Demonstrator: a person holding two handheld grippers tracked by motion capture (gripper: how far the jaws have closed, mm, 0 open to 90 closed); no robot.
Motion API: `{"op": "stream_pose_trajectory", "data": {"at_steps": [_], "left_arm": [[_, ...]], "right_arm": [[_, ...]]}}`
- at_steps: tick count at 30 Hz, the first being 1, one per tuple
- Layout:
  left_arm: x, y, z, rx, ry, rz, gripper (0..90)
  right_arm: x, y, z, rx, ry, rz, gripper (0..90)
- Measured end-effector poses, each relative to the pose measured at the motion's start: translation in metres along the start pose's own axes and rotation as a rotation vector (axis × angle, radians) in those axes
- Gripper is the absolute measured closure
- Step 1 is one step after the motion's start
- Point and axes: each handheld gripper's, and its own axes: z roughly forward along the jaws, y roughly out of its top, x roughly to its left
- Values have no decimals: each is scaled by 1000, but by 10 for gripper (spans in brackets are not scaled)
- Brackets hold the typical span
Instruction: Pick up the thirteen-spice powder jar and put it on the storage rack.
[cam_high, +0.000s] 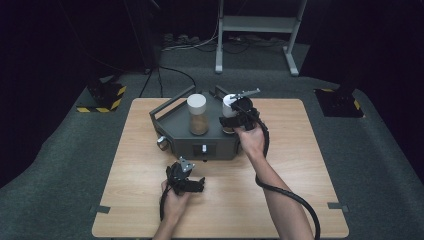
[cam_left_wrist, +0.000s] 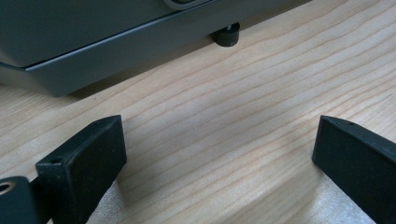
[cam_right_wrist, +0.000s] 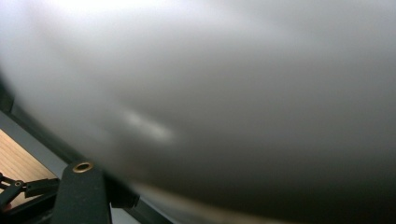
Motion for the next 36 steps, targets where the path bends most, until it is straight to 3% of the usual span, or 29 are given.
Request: {"op": "stream_pose_trajectory", "data": {"at_steps": [31,36], "left_arm": [[0,0,0,0,0,0,28],[0,0,0,0,0,0,28]], "right_arm": [[7,0,8,7,3,-35,299],[5,-2,9,4,7,-27,252]]}}
